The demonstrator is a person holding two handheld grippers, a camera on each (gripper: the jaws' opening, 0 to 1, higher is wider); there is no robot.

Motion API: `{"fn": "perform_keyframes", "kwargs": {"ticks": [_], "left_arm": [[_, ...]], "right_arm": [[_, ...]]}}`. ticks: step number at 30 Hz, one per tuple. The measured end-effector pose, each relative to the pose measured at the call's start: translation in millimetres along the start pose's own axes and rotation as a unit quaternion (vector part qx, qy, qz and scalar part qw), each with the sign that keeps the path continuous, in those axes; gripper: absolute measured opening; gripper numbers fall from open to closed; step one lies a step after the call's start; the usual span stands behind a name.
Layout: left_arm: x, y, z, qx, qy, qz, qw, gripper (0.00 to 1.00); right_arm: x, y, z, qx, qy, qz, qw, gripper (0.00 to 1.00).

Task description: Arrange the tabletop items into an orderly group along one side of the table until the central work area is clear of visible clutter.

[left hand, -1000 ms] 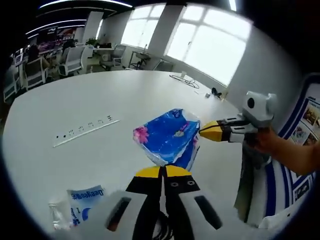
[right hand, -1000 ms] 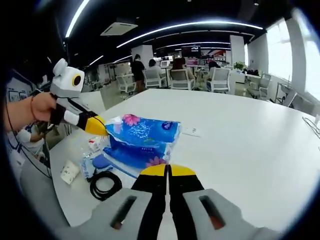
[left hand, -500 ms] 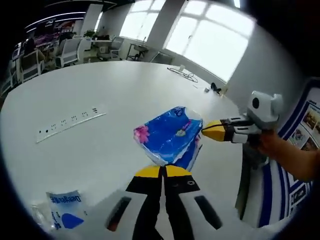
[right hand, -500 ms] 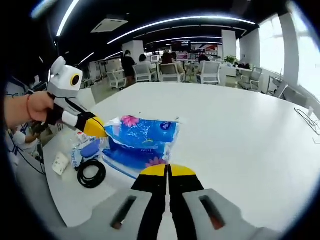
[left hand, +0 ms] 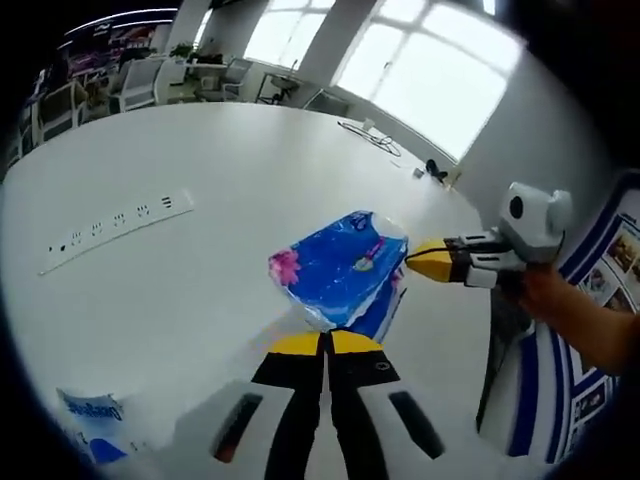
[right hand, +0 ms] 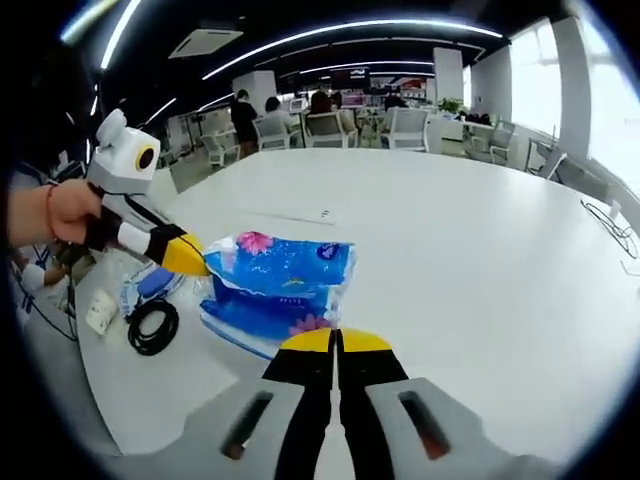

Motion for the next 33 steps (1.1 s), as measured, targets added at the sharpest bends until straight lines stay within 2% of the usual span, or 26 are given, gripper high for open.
{"fn": "perform_keyframes", "kwargs": {"ticks": [7,24,33], "left_arm": [[0.9,-25,-5.1,-0.002,0.010,-0.016,0.9998,0.00],[3.2,-62,-12.3,-0.010,0.045,-0.034,0.9984,0.00],[7.1,-78,-13.1,-0.016,0.043,-0.045,0.9979,0.00]], "right_arm": [[-12.2,-12,15,-0.007,-0.012,-0.016,0.9998,0.00],[-25.9,-32,41,-0.021,-0.028,-0.037,0.9987,0.00],[-31.9,-37,54,-0.032,-0.044,-0.045,0.9975,0.00]]}}
Point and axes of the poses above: the point that each gripper's makers call its tool centre point, and the gripper's own axes: y roughly backward along the fingers, z roughly to its right, x roughly out of its top, the point moved 4 cm from there along y, roughly backward along the fingers, and after that the axes turned 9 degrees about -z, right-handed, at the moved point
